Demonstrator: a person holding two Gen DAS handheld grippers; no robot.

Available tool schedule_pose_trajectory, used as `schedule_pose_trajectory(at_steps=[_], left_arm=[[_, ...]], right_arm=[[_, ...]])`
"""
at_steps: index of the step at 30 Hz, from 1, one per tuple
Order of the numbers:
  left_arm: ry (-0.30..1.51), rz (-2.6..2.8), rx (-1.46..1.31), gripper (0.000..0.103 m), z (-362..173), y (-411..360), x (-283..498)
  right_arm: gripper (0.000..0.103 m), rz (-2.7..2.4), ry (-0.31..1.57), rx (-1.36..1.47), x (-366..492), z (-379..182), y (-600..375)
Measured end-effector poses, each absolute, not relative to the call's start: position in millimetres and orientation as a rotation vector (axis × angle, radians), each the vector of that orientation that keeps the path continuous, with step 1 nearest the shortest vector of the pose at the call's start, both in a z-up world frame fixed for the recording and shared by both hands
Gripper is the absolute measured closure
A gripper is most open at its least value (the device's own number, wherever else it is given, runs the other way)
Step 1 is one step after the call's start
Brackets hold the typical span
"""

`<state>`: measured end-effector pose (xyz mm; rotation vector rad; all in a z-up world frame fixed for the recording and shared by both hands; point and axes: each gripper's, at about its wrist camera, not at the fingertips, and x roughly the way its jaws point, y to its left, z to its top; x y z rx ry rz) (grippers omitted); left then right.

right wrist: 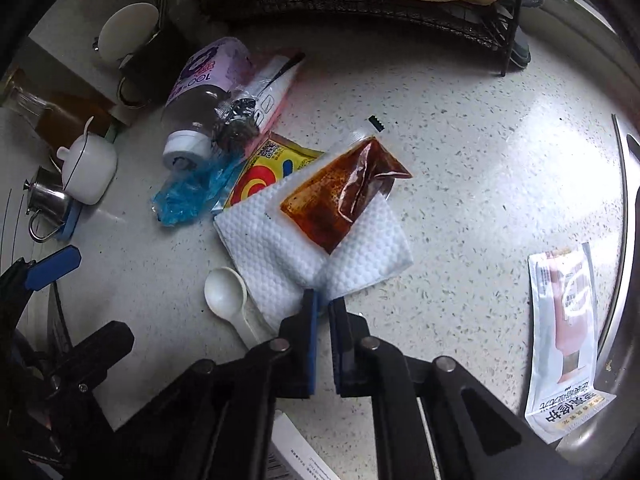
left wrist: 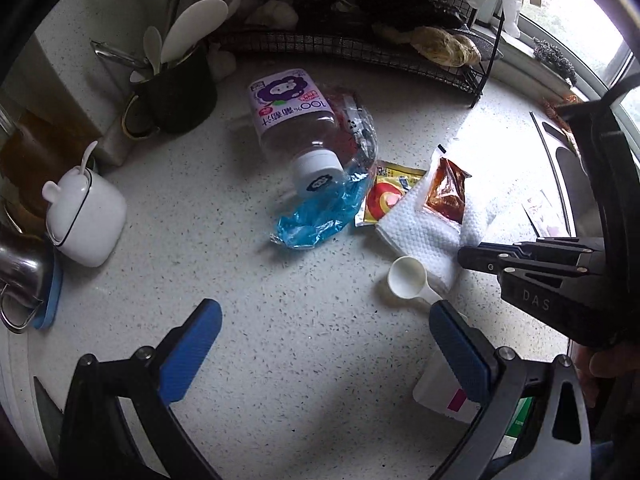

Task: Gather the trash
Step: 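Grasp the white napkin with the right gripper and lift it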

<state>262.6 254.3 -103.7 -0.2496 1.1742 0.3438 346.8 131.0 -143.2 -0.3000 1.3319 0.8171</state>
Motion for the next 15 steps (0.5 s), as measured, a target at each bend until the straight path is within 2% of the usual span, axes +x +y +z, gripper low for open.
schedule_pose_trajectory(at_steps=[15], left_arm=[[1.142, 0.183, -0.17, 0.0, -85, 203, 301]], right_arm=[[0.102, 0.732, 1.144, -0.326, 338, -81, 27]])
